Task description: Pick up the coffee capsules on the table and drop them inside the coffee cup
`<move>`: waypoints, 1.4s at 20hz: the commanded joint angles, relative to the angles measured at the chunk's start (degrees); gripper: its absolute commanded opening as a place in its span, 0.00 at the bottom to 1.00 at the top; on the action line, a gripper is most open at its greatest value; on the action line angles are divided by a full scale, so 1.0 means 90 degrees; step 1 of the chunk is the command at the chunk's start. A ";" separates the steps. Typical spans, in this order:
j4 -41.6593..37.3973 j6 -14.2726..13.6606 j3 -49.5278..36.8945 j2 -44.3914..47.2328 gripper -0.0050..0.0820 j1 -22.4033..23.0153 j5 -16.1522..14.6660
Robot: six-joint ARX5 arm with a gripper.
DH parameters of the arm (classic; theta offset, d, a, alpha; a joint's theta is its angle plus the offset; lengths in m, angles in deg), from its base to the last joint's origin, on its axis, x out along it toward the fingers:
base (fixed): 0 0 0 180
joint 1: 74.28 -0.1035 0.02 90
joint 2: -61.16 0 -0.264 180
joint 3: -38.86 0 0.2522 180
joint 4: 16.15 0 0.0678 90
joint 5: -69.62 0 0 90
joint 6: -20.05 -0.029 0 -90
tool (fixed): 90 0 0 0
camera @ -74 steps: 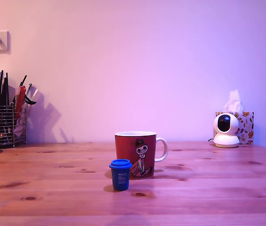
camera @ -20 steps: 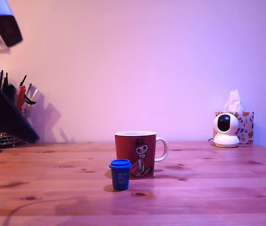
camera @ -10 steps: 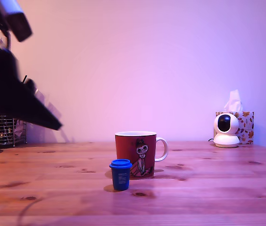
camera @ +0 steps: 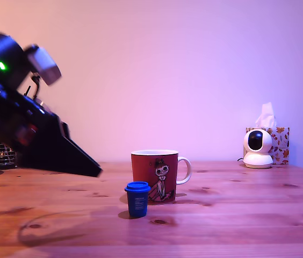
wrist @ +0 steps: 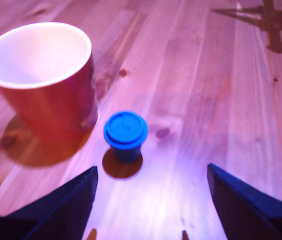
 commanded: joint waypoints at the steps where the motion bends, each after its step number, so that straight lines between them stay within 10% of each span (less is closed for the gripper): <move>1: -0.0362 0.0136 -0.0053 0.0318 0.79 -0.0002 -0.0141; 28: -0.2827 0.0673 -0.0005 0.2042 0.79 0.0753 -0.0272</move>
